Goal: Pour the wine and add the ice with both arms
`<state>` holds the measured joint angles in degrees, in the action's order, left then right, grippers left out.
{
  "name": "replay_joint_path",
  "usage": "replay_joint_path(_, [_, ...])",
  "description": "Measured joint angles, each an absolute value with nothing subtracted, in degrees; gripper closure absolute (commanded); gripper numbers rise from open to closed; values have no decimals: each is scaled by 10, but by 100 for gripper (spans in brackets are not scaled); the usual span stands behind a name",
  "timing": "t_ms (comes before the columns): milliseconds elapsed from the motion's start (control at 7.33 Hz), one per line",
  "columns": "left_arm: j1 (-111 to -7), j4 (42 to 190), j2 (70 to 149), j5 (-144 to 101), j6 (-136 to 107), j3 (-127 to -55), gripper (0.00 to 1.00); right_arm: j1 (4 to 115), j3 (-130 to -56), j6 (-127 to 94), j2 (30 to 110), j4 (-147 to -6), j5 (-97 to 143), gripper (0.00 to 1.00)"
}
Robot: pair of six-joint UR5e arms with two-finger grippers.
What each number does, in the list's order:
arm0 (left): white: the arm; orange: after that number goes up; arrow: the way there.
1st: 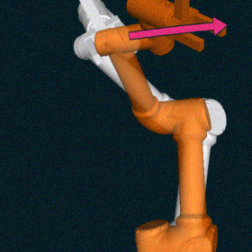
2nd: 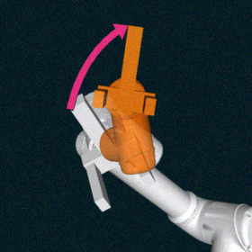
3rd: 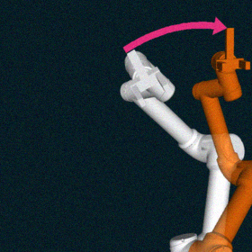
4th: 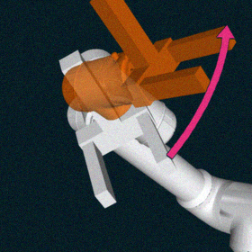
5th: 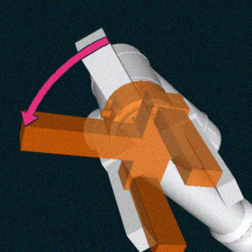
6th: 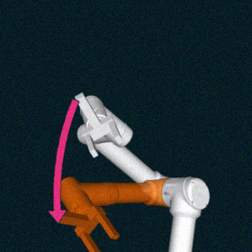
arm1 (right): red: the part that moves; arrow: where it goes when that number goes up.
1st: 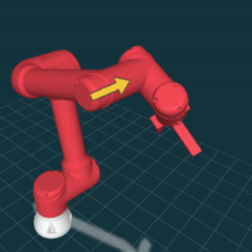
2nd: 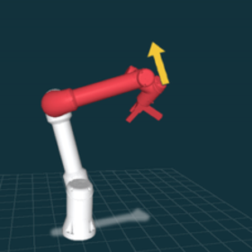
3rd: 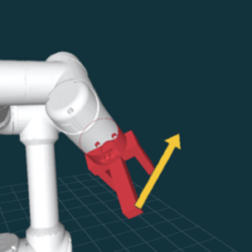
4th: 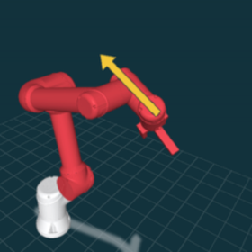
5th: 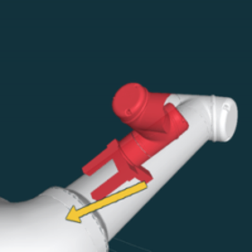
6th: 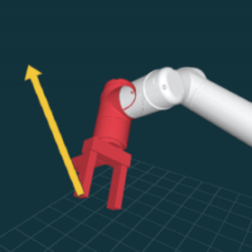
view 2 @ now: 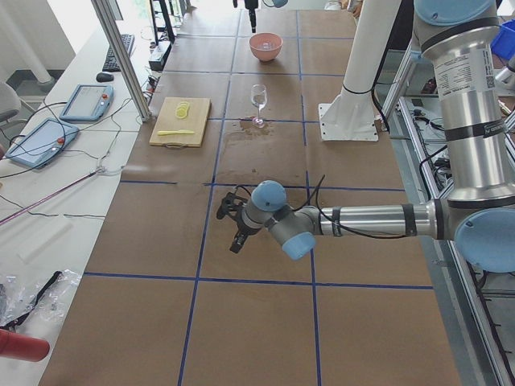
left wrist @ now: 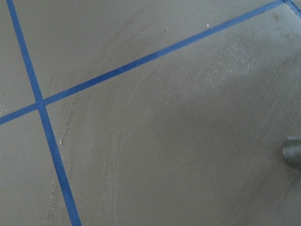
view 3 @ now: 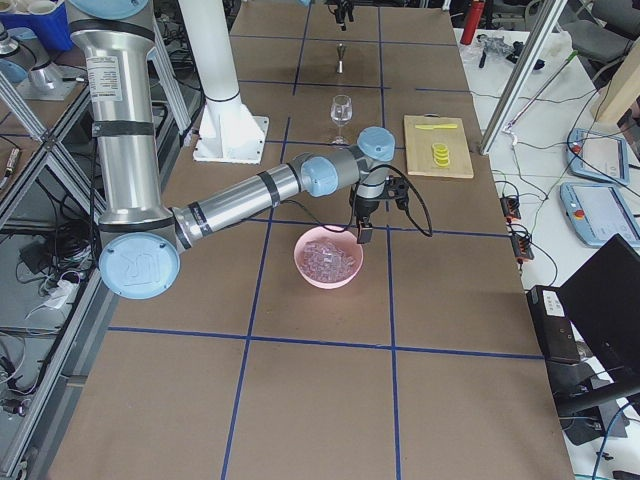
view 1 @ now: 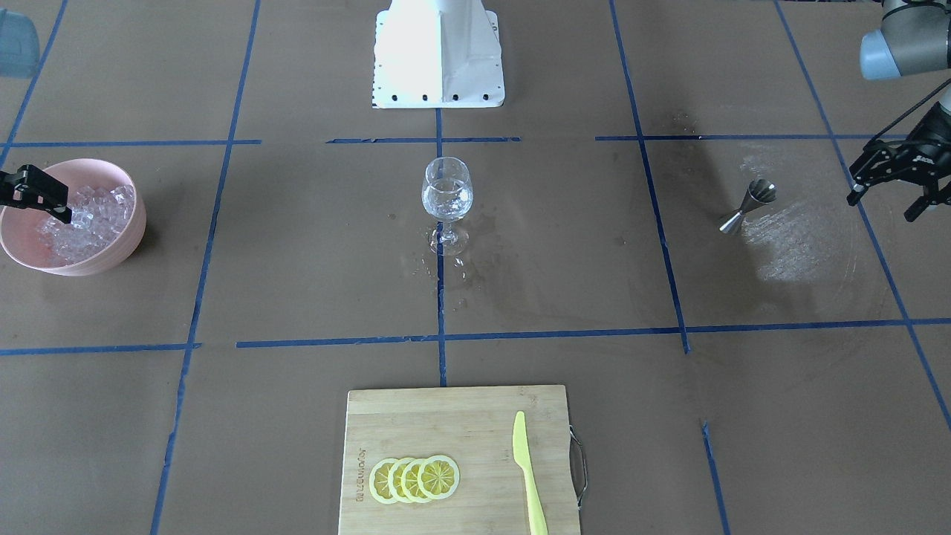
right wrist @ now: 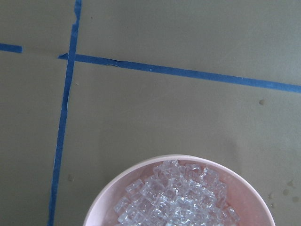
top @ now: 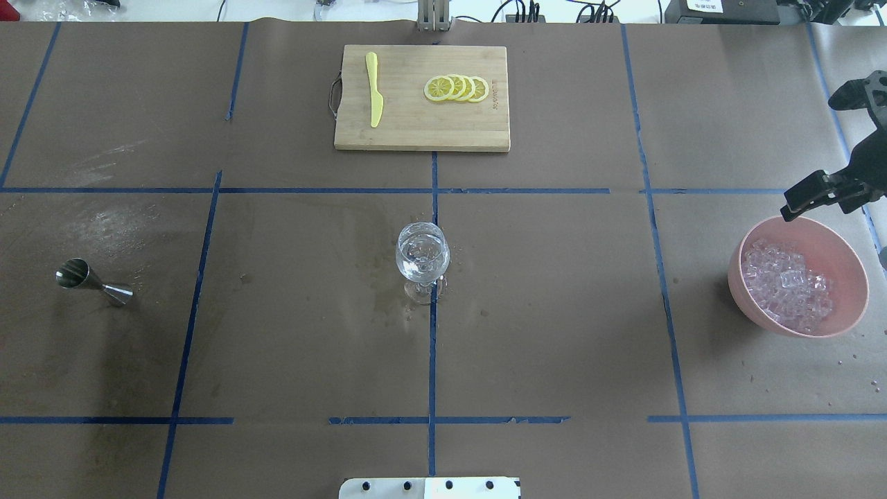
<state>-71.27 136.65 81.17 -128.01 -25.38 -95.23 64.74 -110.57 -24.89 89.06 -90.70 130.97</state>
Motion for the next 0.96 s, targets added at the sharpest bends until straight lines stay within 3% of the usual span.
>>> replay_joint_path(137, [-745, 1293, 856, -1306, -256, -955, 0, 630, -1106, -300, 918, -845, 1305, 0])
replay_joint_path(546, [-765, 1237, 885, -1321, -264, -959, 0, 567, -1097, -430, 1013, -659, 1261, 17])
replay_joint_path(956, [-767, 1236, 887, -1320, -297, -984, 0, 554, -1081, -453, 1019, -637, 1251, 17])
